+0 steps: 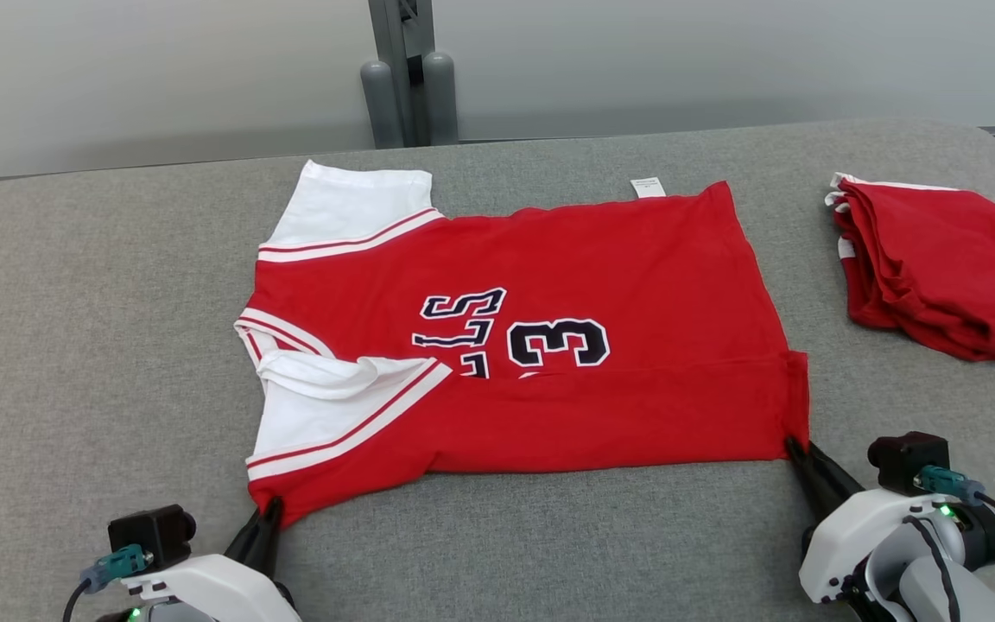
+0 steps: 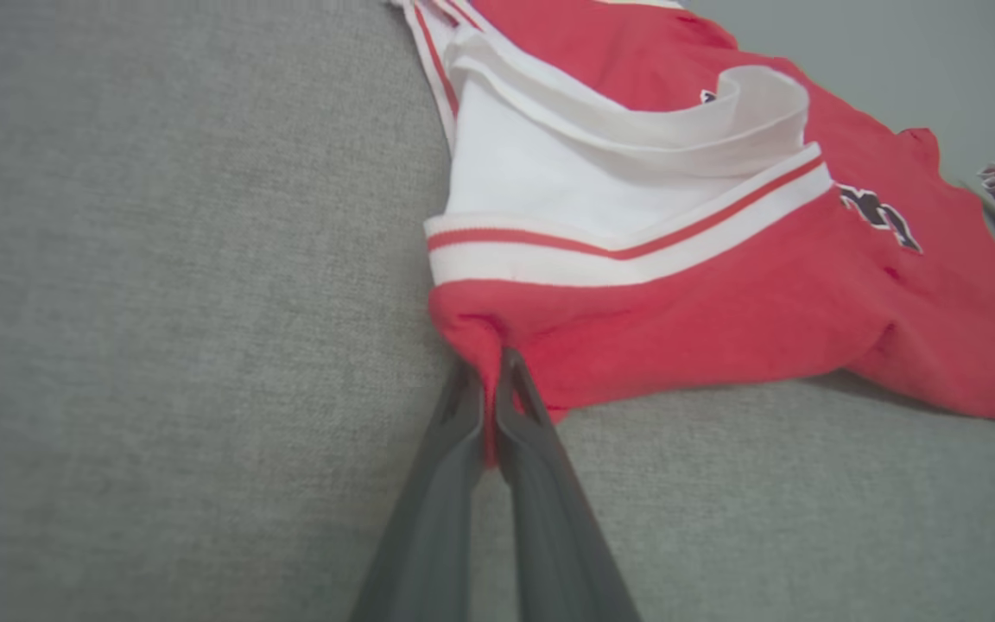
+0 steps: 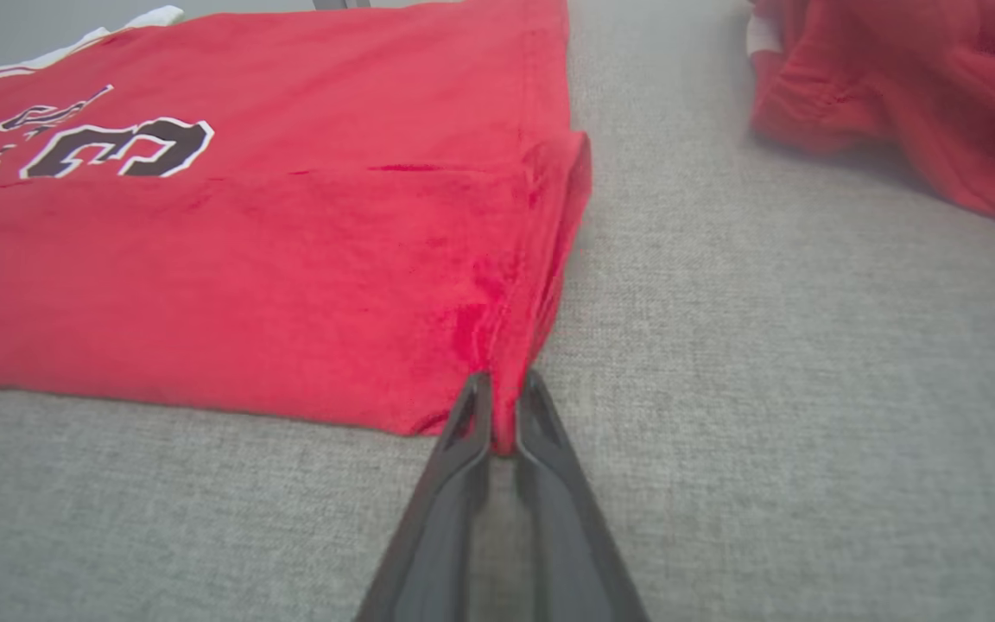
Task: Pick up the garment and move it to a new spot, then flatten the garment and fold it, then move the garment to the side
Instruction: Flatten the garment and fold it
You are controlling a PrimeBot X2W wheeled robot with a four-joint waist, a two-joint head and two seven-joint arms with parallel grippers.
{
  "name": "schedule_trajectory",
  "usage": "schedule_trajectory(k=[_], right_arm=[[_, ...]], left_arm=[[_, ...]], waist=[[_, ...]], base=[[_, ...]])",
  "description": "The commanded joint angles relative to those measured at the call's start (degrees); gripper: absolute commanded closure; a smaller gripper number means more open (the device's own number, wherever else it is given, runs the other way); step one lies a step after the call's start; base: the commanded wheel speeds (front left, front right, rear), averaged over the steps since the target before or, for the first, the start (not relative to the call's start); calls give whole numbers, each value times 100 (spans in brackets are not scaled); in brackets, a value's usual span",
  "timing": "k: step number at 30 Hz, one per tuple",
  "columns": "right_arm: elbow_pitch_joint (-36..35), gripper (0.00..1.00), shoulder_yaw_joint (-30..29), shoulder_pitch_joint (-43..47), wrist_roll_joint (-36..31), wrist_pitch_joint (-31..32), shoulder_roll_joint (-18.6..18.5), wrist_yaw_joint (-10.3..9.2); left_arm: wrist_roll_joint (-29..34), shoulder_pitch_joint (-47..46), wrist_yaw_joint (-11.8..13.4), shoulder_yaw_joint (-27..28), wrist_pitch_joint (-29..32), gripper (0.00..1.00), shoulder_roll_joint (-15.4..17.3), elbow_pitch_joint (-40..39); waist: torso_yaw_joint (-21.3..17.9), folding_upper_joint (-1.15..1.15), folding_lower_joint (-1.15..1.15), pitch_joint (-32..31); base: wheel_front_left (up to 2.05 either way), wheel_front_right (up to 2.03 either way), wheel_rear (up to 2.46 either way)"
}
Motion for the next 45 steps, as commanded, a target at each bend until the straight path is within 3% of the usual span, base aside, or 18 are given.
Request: schedule_trajectory(k=[1,9,18,26,37,38,39,40,41,42,43,44,45], right_arm=[[79,100,39,-16,58,-10,-77,-6],[16,100,367,49,555,-135,-409,-9],[-740,100,785,807,1264,-102,-1172,-9],[-1705,100,730,1902,1506,309,-1779,-7],[-2415,100,156,2580,1134,972,-1722,-6],[-2460,93,72,2620,1091,1038,-1692,-6],[-2516,63,-15,2666,1065,1103,-1660,-6],[-2561,8,-123,2723,1100,1182,-1603,-6],[-2615,0,-213,2783,1113,1265,-1561,-6],[-2704,0,-296,2828,1087,1324,-1547,-6],[-2783,0,-430,2860,1034,1347,-1548,-6],[-2848,0,-545,2912,975,1390,-1546,-6],[-2924,0,-646,2975,910,1421,-1533,-5]], left_arm=[[45,-73,-11,5,-36,100,74,-21],[343,178,-149,-197,-66,100,420,-273],[262,1178,-114,-263,26,100,726,-1375],[-14,2183,133,-532,821,100,918,-2257],[-20,2266,246,-393,653,100,919,-2061],[-11,2239,230,-405,626,100,902,-2013],[-11,2217,212,-412,610,100,886,-1966],[23,2175,203,-414,549,94,882,-1928],[32,2143,209,-415,509,77,871,-1884],[37,2133,202,-422,486,58,855,-1849],[49,2122,198,-427,464,13,846,-1816],[64,2104,207,-435,452,0,842,-1794],[116,2073,217,-441,415,0,860,-1791]], waist=[[3,0,0,5],[39,0,0,-197],[42,0,0,-586],[109,0,0,-868],[84,0,0,-999],[85,0,0,-1000],[87,0,0,-998],[89,0,0,-996],[90,0,0,-995],[90,0,0,-990],[85,0,0,-984],[83,0,0,-979],[81,0,0,-972]], base=[[0,0,0],[0,0,0],[0,0,0],[0,0,0],[0,0,0],[0,0,0],[0,0,0],[0,0,0],[0,0,0],[0,0,0],[0,0,0],[0,0,0],[0,0,0]])
